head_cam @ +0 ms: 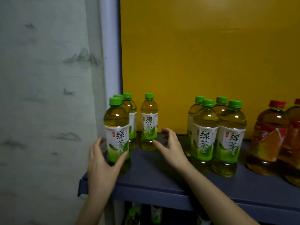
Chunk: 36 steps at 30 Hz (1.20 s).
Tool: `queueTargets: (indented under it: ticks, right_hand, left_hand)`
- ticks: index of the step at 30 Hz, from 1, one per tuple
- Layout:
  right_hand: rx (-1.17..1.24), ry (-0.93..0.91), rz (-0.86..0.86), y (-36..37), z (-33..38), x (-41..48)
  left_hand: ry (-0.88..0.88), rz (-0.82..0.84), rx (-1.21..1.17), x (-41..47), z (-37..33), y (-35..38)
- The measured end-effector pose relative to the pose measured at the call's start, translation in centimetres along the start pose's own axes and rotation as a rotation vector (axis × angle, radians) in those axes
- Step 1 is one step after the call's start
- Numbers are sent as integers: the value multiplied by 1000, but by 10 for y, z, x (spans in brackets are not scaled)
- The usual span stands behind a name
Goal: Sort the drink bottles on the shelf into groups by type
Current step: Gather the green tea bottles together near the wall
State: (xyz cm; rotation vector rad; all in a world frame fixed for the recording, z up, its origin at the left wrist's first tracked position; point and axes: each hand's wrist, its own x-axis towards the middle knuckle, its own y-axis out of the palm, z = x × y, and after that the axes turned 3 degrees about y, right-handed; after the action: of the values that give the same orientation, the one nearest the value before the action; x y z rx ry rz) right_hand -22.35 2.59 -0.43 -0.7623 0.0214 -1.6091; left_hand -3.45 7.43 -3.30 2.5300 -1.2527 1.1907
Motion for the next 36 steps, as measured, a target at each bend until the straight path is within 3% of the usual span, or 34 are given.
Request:
queueTargets:
  ticks: [3,9,24,36]
  right_hand:
    - [16,173,21,23,-8,36]
    - [104,290,-69,55,-18,66]
    - [-100,287,-283,5,-33,17]
    - [-130,188,-271,9,-36,8]
  left_hand:
    - [-93,132,-143,9,8,0]
    - [-118,205,-273,16,19,-2]
    - [124,420,-255,15,-7,49]
    - [49,512,-215,52,-12,109]
